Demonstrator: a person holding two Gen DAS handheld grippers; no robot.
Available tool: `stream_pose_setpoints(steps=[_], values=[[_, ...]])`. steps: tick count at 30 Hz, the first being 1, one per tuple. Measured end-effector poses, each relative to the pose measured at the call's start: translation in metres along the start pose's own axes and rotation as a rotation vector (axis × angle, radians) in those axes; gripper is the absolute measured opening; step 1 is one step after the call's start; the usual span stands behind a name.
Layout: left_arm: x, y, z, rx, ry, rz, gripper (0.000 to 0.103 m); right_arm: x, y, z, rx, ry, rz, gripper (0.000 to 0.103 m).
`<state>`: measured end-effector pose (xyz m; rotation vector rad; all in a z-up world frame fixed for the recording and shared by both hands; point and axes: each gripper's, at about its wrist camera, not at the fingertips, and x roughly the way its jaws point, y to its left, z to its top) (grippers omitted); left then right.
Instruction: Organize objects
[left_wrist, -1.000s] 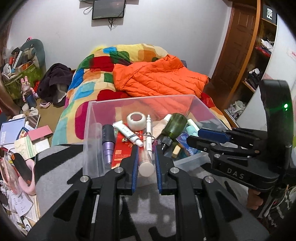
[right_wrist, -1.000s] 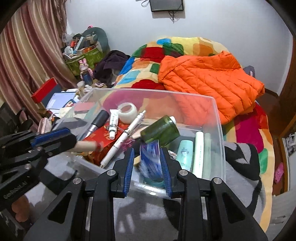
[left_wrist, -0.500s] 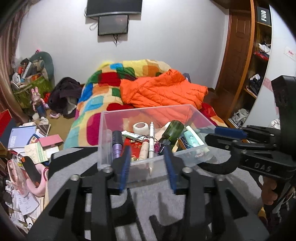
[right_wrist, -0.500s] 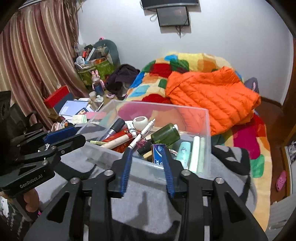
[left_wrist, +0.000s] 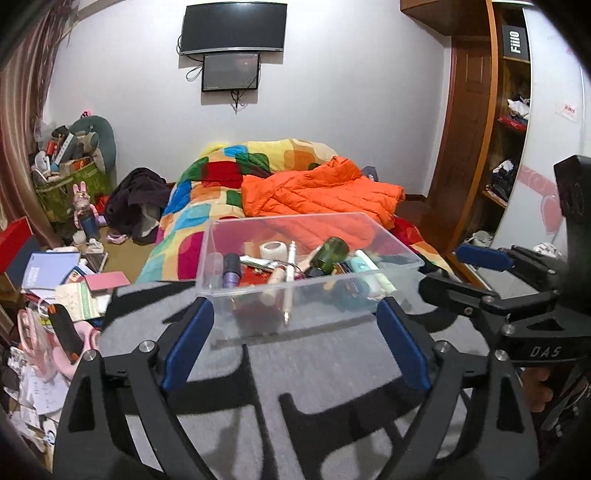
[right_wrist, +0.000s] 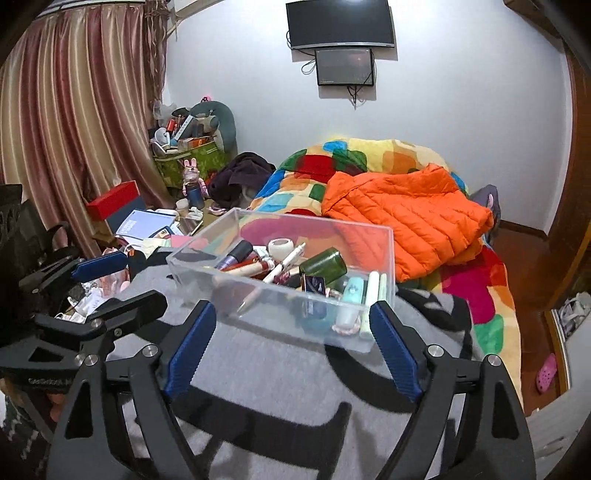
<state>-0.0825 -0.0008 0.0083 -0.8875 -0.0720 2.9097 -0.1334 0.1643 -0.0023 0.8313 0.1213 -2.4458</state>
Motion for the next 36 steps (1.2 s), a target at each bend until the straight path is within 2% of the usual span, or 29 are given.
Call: stream_pose_setpoints(steps=[11,36], values=[[0.008,0.006,-0.016,-0.055,0.030,0.012,0.094,0.004,0.005,-0.021,0.004,0.003,-0.040,0.083],[0.010,0.007,-0.018,-0.059,0.032,0.018,0.094,-0.001,0.001,-0.021,0.026,-0.007,-0.034,0.083]])
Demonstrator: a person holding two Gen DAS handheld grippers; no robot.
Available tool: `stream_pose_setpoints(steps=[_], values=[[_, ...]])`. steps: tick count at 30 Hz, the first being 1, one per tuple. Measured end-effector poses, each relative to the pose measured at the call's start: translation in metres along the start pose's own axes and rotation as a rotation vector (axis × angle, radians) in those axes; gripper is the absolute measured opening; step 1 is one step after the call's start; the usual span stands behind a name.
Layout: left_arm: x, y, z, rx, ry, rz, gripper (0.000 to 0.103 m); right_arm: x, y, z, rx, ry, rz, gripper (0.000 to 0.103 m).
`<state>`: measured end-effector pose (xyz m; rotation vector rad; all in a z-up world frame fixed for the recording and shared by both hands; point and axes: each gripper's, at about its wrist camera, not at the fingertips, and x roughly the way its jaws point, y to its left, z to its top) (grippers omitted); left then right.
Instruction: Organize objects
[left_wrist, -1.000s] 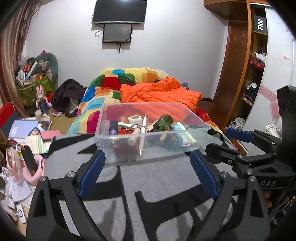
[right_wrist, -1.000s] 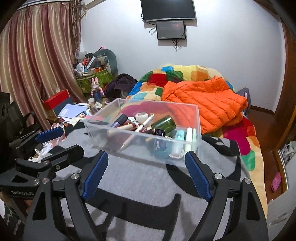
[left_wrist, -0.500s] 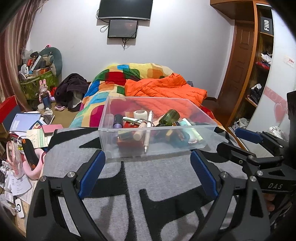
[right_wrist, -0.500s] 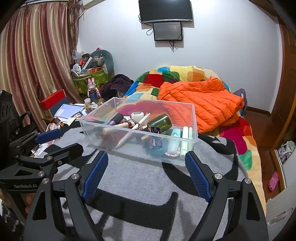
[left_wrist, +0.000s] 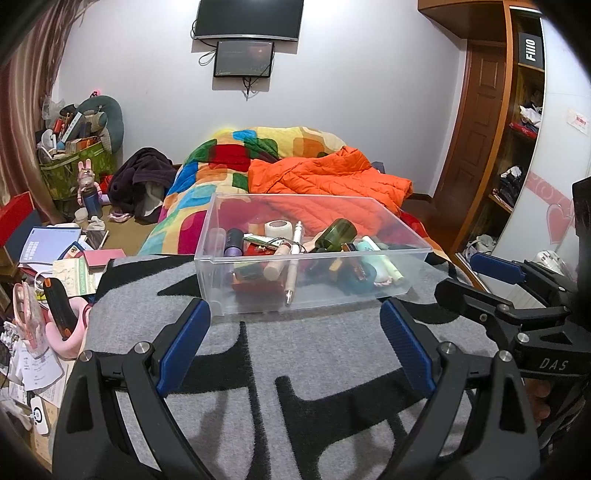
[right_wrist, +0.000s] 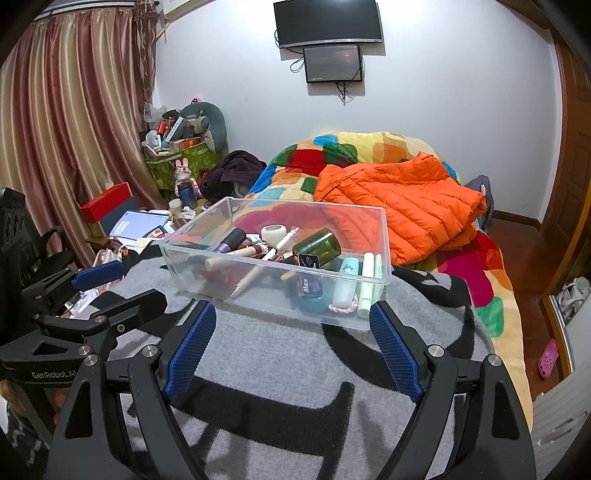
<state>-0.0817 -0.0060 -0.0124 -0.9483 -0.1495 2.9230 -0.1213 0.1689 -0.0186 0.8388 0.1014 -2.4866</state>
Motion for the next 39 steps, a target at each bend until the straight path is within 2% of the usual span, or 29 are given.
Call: stream_pose_setpoints(steps=[39], values=[[-0.0010,0.0038,-0.0002,-0.038,0.015,-0.013,0.094,-0.0022,0.0010,0.0005,0.011,-0.001,0.004,0.084]])
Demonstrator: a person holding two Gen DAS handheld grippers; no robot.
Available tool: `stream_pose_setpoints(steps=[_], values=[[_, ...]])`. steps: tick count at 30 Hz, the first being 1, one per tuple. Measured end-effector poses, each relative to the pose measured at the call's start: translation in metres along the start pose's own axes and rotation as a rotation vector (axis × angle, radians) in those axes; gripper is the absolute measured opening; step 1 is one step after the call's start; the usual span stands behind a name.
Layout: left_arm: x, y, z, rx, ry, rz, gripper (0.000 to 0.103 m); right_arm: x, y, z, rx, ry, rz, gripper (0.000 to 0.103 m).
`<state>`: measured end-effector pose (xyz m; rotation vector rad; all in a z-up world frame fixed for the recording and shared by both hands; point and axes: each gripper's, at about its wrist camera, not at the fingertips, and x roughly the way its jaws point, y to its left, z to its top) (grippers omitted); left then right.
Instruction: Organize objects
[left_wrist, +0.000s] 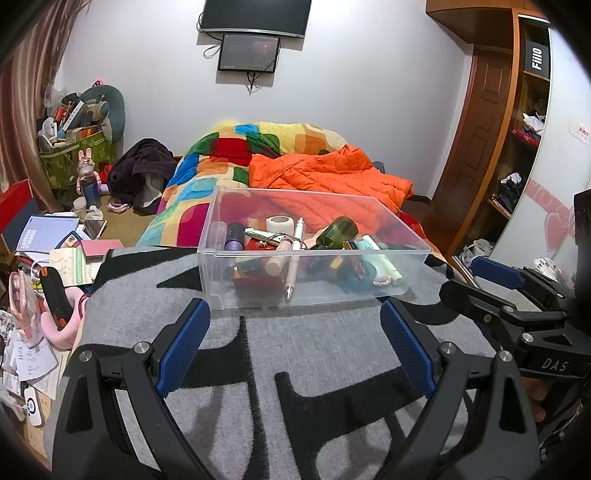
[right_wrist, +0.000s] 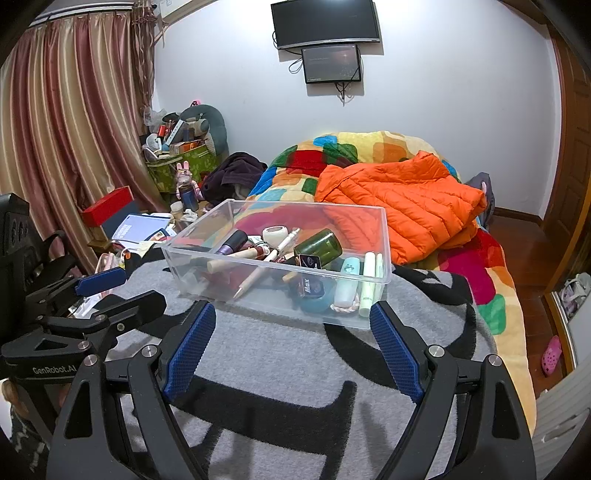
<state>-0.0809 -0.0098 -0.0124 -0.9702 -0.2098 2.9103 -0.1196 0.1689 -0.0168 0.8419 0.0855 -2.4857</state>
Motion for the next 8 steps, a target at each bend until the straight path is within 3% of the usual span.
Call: stream_pose_setpoints(steps=[8], values=[[-0.0011,-0.0015,0.0014,0.007,-0.011,0.002,0.095,0.0003,0.0029,-0.0018,0.000,0.005,0.002,0.084]])
